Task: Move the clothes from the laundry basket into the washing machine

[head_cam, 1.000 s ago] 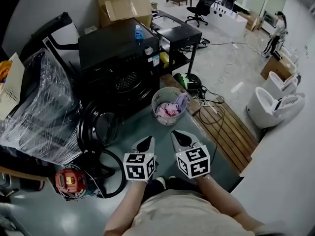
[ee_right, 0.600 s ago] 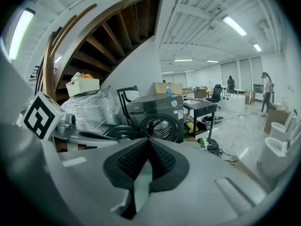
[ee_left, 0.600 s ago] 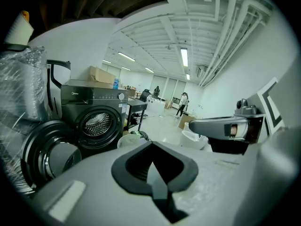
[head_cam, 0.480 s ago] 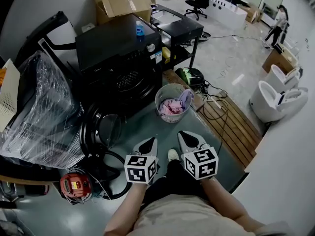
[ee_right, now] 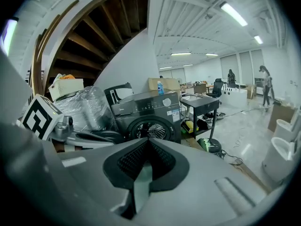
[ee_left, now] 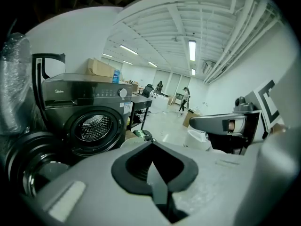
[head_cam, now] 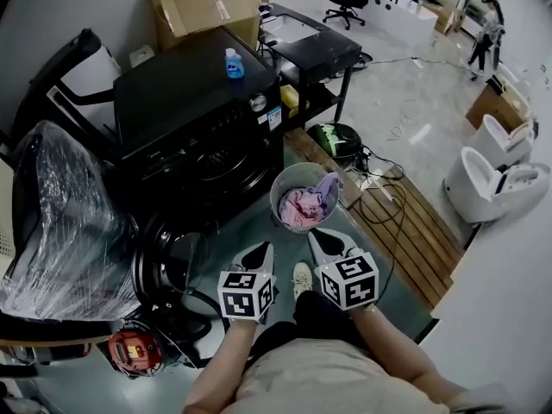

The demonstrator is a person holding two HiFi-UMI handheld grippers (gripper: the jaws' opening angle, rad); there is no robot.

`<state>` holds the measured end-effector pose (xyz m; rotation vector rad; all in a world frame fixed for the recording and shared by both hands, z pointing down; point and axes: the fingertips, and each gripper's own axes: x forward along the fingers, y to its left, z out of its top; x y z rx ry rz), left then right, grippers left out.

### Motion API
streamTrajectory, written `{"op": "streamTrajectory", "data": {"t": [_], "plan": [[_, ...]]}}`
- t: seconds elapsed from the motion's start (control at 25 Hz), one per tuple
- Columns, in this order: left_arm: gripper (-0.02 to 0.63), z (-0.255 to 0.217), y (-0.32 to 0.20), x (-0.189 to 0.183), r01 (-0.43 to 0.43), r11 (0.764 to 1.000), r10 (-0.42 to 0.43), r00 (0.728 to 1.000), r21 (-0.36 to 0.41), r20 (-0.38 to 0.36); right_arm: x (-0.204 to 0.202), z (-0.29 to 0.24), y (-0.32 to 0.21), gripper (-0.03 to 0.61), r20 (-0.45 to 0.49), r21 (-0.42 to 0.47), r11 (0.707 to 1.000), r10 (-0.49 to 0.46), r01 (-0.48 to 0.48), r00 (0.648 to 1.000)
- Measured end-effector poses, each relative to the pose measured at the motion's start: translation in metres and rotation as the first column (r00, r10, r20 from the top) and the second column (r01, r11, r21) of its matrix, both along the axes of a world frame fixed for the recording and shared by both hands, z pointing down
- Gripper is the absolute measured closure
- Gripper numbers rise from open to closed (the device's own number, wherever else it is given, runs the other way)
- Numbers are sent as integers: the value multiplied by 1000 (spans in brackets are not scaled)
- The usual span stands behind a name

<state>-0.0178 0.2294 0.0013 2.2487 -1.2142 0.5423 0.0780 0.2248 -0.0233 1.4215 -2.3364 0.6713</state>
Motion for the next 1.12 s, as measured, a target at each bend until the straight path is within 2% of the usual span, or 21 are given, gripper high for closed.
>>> {"op": "streamTrajectory", "data": {"t": [0.32,0.64,0.72,0.76,0.92,1.12], "plan": [[612,19,-91,31,20,998,-19,1000,-57,11,27,20,-90,557,6,-76,996,-36,36,999],[612,49,-133,46,-3,991,8,999,-130,36,46,56,-126,557,11,-167,986,-5,7,1000],[607,59,-138,47,-25,988,32,998,-155,45,48,68,-131,557,14,-194,981,16,-13,1000],[579,65,-140,47,-40,984,49,998,-172,50,49,75,-133,557,15,-209,978,29,-25,999],[575,90,-145,46,-83,969,99,993,-235,61,51,101,-138,557,1,-265,962,67,-65,998],[535,133,-160,49,-187,933,221,972,-307,80,51,138,-154,557,-28,-306,946,106,-109,994]]}}
